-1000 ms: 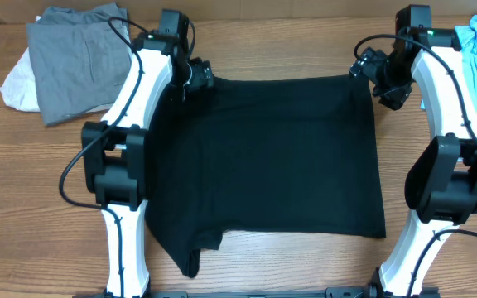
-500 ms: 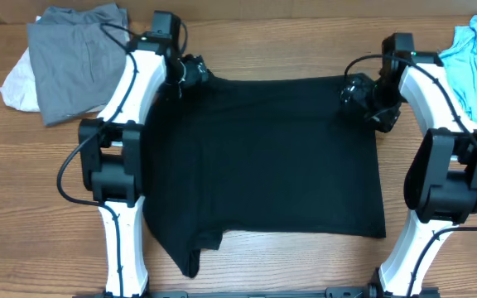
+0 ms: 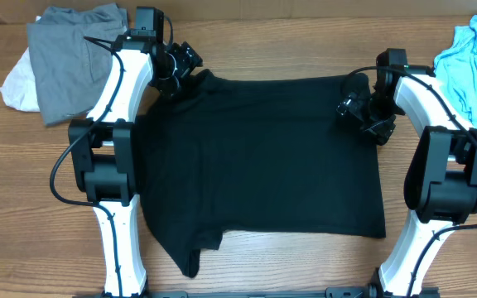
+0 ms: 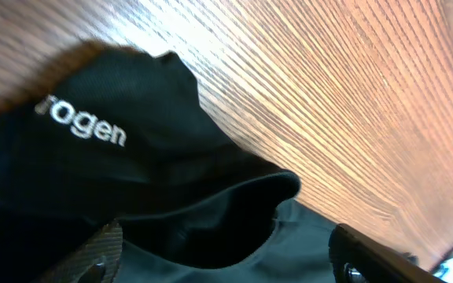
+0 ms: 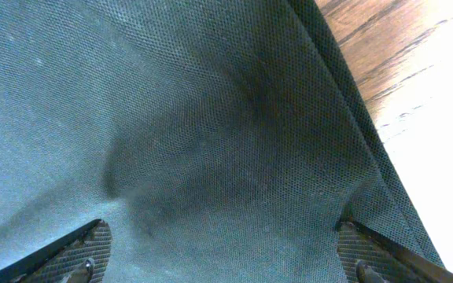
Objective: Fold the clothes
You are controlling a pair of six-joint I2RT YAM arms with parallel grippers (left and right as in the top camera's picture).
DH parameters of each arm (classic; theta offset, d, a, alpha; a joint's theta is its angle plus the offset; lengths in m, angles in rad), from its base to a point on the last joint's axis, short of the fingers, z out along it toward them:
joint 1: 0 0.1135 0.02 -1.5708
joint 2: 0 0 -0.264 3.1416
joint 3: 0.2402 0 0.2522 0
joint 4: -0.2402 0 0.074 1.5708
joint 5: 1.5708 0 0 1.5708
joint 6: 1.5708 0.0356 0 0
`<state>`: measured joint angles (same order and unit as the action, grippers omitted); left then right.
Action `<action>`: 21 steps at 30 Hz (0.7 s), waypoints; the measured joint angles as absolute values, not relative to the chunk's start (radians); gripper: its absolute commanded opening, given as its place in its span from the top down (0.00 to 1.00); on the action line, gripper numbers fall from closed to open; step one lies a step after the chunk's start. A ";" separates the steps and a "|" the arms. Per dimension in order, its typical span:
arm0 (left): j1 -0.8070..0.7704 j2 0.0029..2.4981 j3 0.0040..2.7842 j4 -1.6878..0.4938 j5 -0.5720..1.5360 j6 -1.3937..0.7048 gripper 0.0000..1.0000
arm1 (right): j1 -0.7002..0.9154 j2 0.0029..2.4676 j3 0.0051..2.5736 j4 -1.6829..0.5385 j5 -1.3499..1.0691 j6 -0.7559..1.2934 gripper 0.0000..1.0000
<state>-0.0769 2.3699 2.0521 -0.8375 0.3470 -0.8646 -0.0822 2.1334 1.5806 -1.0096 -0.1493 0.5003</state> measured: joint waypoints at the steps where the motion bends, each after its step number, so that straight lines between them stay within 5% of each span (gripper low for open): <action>1: -0.077 2.370 2.052 -0.841 0.353 -0.881 0.19 | -0.083 2.133 1.580 -1.009 -0.149 0.500 0.04; 21: -0.094 2.393 2.052 -0.875 0.311 -1.104 0.21 | -0.082 2.133 1.580 -1.015 -0.150 0.497 0.04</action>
<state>-0.0937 2.3928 2.0521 -0.8753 0.3115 -1.1038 -0.0822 2.1334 1.5799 -1.0145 -0.1497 0.4973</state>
